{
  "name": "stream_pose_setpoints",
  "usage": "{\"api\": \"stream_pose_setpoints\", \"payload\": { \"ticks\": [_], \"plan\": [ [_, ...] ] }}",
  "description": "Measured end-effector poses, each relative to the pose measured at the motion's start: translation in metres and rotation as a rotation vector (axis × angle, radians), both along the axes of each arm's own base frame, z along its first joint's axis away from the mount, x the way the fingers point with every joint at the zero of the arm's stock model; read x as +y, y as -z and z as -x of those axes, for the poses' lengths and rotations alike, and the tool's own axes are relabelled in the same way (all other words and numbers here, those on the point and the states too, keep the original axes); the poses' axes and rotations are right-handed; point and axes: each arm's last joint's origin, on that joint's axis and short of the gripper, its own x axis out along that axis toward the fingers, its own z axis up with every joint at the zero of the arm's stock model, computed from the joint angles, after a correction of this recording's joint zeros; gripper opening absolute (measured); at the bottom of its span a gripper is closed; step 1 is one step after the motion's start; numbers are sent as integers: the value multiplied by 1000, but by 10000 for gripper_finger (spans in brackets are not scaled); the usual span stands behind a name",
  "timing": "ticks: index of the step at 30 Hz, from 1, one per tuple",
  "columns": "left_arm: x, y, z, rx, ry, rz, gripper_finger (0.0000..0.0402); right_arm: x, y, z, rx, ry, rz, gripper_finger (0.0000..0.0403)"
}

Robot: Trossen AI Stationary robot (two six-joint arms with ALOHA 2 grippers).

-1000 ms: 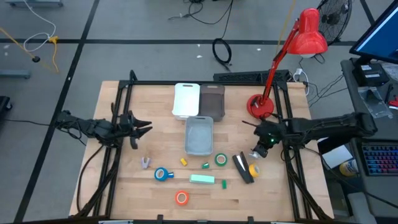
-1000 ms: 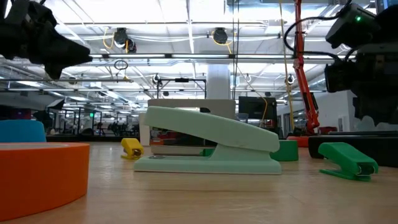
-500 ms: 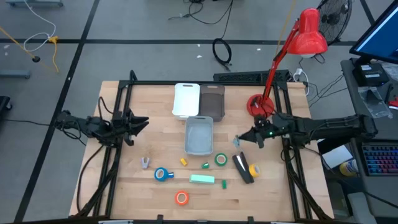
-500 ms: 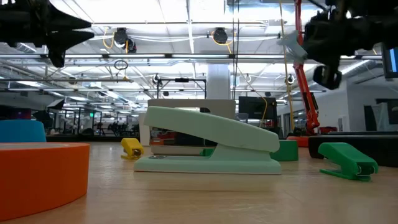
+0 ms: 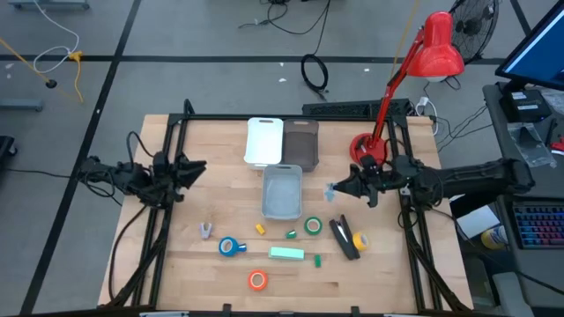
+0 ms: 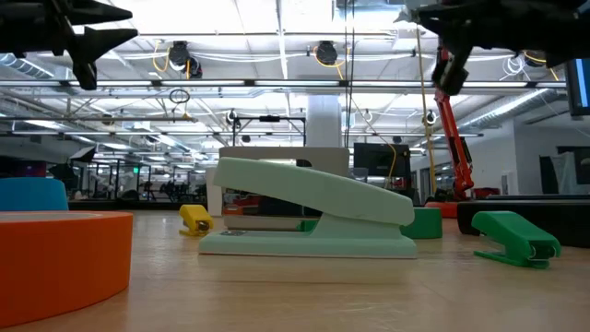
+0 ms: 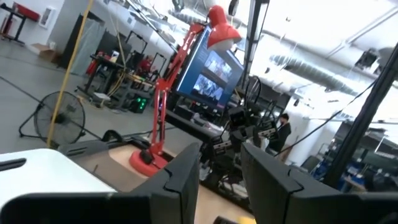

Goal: Pick and place Stapler, Stapler remover, tape
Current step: Put the sky blue staple remover into the white bin

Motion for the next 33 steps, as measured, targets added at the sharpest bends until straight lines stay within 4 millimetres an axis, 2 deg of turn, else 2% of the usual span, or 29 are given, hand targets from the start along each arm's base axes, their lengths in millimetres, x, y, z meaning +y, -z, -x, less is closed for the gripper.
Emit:
{"api": "stream_pose_setpoints", "payload": {
  "ticks": [8,16,21,28,33],
  "plan": [
    [-2,1,-6,6,28,75,120,-1,3,-19,-87,19,93,0],
    [-11,1,-32,23,36,84,120,-3,11,-49,-108,47,129,0],
    [-17,0,-51,45,26,47,120,-3,4,-75,-111,48,191,0],
    [-29,-23,-85,154,-6,-100,120,-4,-7,-102,-127,41,253,0],
    [-38,-42,-110,192,-25,-204,120,-6,-8,-112,-125,37,268,0]
  ]
}}
